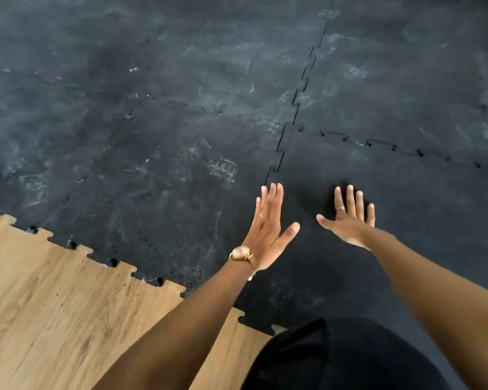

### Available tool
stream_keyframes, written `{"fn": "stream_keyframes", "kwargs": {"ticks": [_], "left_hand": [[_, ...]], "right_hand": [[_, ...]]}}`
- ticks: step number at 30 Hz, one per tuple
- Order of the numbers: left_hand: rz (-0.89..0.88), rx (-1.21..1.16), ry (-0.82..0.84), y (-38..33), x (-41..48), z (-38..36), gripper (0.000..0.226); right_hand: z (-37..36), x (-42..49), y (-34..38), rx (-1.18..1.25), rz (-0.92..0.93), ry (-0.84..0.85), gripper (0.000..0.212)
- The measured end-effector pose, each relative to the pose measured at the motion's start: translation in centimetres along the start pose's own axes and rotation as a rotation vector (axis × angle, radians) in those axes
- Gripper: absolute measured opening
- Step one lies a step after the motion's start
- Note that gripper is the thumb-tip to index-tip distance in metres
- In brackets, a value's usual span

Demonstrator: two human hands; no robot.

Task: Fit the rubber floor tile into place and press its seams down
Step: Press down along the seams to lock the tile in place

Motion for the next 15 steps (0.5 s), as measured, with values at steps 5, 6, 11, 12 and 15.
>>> {"fn": "stream_keyframes", "kwargs": {"ticks": [5,6,11,12,15], "left_hand": [[-0.155,0.352,0.02,1.0,-2.9,-2.1,0.087],[-0.144,0.356,0.025,0.7,-2.8,-1.8,0.087],[-0.145,0.33,-0.02,0.6,-5.0,-1.4,0.08],[-0.159,0.373,-0.029,0.8,-5.6,-1.8,0.08],[-0.148,0.466,-0.032,1.4,-5.9,-2.4,0.086]], "right_hand": [[-0.3,0.6,0.3,-0.056,-0.047,0.052,0.087],[-0.1,0.3,0.5,-0.05,-0.058,0.074,0.087],[-0.1,-1.4,1.5,-0.061,-0.046,0.144,0.093],[-0.3,-1.4,1.4,-0.045,-0.046,0.137,0.093],[-0.5,-1.5,1.1,0.178,-0.104,0.105,0.088]]}}
Point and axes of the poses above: each hand's wrist, its own x-axis towards the middle knuckle, its own z-axis out of the back of the hand, y = z × x, the point moved 7 cm from there along x, towards the middle knuckle, and after that the axes turned 11 degrees about z, right-handed, at the moved point
